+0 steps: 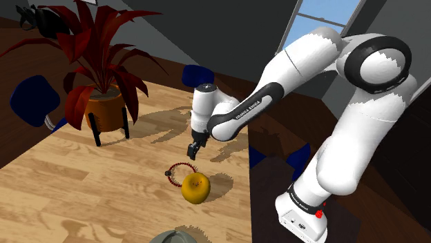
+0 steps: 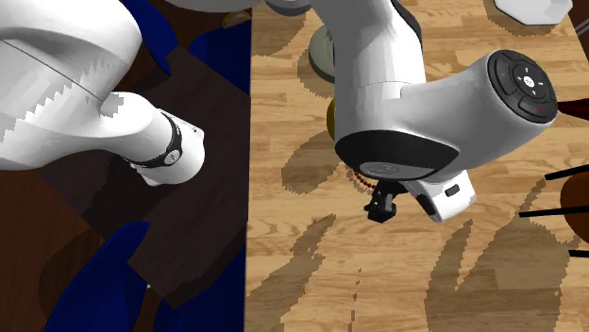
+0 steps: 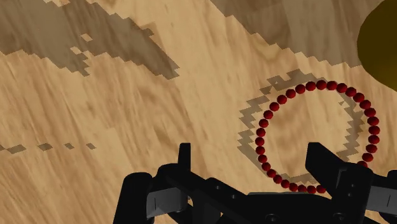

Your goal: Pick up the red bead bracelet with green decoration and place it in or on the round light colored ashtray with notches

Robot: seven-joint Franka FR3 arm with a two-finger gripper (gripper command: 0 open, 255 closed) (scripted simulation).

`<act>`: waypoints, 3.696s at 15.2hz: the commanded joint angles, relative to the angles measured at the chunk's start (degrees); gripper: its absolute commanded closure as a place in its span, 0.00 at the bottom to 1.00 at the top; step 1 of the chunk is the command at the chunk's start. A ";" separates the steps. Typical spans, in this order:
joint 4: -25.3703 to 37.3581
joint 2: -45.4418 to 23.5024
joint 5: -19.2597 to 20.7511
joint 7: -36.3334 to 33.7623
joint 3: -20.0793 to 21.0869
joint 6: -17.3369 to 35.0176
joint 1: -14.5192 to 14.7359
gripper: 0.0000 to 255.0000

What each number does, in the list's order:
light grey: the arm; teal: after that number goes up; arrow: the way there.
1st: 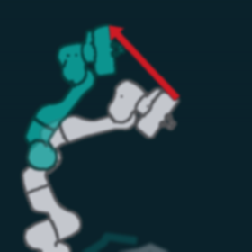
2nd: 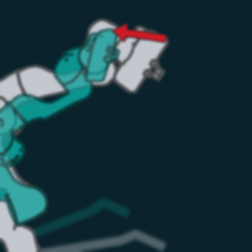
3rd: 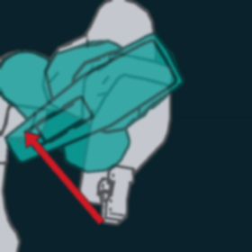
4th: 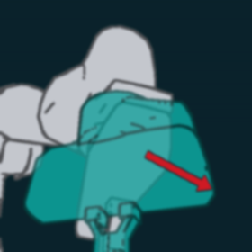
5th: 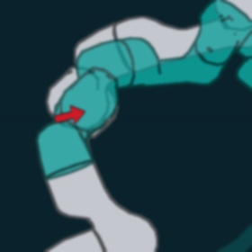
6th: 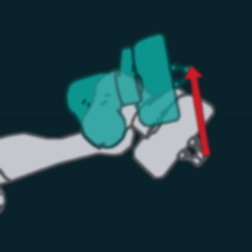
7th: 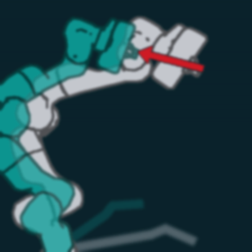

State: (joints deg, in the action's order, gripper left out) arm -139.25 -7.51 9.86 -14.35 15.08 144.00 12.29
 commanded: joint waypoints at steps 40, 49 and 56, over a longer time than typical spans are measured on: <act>4.53 -5.66 2.79 -2.20 0.72 0.90 1.78 1.00; 4.13 0.45 -0.99 -0.67 2.54 -4.47 1.85 1.00; -0.18 4.03 -2.84 -9.75 7.44 -4.17 7.33 1.00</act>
State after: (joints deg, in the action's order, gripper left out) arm -139.31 -3.76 7.26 -22.30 21.62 140.10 18.59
